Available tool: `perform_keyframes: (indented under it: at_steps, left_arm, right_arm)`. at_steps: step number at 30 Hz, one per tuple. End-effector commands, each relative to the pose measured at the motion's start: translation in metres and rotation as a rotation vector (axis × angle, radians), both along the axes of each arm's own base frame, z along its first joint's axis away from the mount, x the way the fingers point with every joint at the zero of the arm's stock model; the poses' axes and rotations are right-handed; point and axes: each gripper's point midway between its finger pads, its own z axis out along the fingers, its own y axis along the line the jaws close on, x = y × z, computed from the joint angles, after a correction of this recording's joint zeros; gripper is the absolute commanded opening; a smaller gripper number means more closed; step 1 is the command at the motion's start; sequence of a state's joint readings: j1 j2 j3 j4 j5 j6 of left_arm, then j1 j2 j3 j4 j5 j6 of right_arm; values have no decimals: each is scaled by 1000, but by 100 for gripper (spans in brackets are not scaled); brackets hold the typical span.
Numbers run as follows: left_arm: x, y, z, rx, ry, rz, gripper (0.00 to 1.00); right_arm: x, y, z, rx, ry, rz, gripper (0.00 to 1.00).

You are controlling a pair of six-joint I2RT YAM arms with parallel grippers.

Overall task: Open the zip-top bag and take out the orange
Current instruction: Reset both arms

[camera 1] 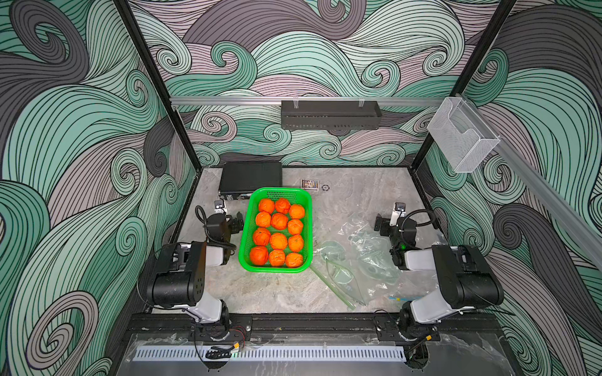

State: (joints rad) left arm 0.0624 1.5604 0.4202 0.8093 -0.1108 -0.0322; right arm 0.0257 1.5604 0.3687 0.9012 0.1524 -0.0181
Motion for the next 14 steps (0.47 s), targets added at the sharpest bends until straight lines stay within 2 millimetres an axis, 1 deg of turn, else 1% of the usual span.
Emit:
perform_keyframes:
  at_steps: [1,14]
  left_arm:
    - [3,-5,5,6,-32,-33,99]
    - [5,-5,4,5,-30,-34,99]
  right_arm:
    - [5,7,13,25,-47,31,100]
    - [6,7,12,26,-47,30,100]
